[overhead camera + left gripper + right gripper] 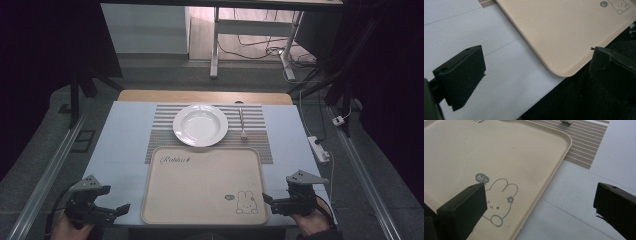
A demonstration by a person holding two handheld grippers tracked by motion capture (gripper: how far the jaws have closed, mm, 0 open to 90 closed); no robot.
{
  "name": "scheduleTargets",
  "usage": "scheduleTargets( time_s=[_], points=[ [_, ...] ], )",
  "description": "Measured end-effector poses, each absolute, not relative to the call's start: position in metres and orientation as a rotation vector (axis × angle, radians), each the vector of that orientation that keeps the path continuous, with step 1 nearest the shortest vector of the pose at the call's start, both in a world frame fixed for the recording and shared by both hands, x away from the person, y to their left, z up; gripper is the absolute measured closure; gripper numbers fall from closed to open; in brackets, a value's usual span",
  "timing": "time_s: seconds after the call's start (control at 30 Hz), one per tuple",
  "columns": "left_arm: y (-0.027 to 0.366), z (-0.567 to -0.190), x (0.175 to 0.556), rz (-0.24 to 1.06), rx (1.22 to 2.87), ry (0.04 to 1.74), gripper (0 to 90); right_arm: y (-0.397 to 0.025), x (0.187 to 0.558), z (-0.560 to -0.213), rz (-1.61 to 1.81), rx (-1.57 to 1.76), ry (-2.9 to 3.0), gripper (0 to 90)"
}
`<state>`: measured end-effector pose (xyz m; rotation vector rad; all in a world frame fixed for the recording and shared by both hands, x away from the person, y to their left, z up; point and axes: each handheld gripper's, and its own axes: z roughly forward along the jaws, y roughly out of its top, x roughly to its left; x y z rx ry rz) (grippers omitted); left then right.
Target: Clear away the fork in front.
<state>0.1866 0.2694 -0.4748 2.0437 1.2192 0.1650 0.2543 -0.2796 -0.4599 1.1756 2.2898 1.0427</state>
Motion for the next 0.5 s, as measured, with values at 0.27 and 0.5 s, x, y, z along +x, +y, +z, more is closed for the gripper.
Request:
scheduleTargets(
  time_s=[0.27,0.5],
  points=[
    [0.27,-0.475,0.187,0.164,2.04,1.223,1.1,-0.274,0.268,-0.465,1.061,1.186,2.319,0.0],
    [0.27,-0.475,0.187,0.162,2.037,1.227,1.1,-0.264,0.279,-0.466,1.071,1.163,2.319,0.0]
  ],
)
